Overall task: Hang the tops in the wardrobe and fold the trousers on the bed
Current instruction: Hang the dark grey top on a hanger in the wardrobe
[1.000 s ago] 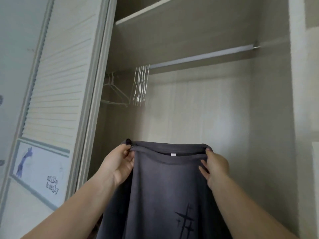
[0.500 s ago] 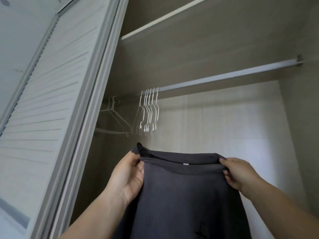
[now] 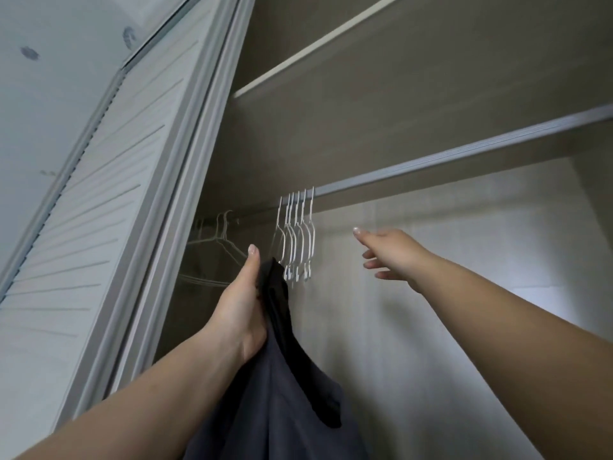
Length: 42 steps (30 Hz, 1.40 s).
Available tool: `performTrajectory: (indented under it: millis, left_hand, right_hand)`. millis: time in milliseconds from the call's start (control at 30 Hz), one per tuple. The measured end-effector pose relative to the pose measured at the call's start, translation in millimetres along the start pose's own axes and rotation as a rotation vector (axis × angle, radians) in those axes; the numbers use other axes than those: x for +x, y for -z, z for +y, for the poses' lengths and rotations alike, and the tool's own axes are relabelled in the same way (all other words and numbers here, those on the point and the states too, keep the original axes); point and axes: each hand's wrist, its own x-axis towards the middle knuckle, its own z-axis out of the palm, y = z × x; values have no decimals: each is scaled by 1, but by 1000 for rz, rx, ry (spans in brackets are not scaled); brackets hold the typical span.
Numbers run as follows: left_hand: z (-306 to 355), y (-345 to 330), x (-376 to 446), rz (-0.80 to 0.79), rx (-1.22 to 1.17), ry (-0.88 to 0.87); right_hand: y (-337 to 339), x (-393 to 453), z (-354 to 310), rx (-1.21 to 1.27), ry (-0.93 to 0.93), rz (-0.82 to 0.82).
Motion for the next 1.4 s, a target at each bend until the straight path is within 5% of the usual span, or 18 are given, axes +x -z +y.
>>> performTrajectory:
  millis: [200,400,700,867,1067,1400]
  left_hand:
    - [18,11,13,-45,136,-8]
    - [36,25,26,-59,201,-27]
    - [35,36,38,-128,153,-16]
    - [29,39,34,-138,151,13]
    - [15,45,28,-180,148,58]
    - [-24,39,26,-185,232,178]
  right_hand:
    - [-41,30,-22,-7,1,45]
    - [-79,45,-28,-77,-71,-78]
    - [-102,60,-31,-161,-39,122]
    - [-108,67,-30,383,-148,237]
    - [-110,53,-36,511,26,329]
    - [-81,-23,7,221,187,443]
